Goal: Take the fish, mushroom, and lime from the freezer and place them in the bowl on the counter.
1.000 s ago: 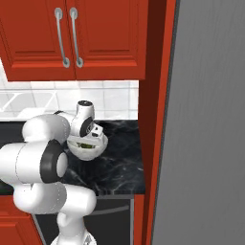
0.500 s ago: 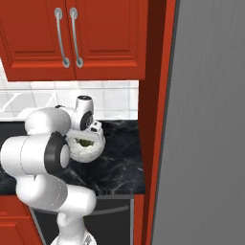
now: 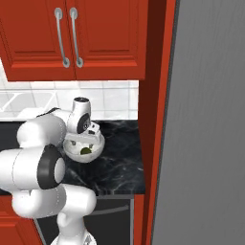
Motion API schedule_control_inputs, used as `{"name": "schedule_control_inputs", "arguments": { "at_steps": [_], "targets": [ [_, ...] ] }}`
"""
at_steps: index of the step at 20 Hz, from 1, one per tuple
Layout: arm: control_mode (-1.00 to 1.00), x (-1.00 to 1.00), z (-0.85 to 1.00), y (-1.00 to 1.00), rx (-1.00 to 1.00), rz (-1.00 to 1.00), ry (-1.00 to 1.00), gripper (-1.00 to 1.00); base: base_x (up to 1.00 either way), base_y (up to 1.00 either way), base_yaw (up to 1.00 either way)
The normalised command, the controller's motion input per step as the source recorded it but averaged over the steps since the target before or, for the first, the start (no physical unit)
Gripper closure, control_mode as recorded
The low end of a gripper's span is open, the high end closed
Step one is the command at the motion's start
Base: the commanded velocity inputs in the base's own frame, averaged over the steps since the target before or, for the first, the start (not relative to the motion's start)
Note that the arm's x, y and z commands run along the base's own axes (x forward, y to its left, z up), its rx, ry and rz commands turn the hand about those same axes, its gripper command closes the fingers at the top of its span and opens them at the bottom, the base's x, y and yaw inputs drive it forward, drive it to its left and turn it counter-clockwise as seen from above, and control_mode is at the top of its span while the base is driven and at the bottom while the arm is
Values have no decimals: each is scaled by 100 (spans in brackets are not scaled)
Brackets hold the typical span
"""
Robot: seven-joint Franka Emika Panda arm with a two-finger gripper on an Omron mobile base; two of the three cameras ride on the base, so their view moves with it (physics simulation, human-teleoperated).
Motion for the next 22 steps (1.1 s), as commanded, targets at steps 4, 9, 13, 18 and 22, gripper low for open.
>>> {"name": "schedule_control_inputs", "arguments": {
  "at_steps": [4,9,13,18,22],
  "targets": [
    [-100,-52,5,0,0,0,-12,-100,0,0,0],
    [-100,-63,42,0,0,0,-24,-100,0,0,0],
    [-100,-71,62,0,0,0,-22,-100,0,0,0],
    [-100,-80,67,0,0,0,-15,-100,0,0,0],
    [-100,-72,79,0,0,-3,-1,-100,0,0,0]
  ]
}}
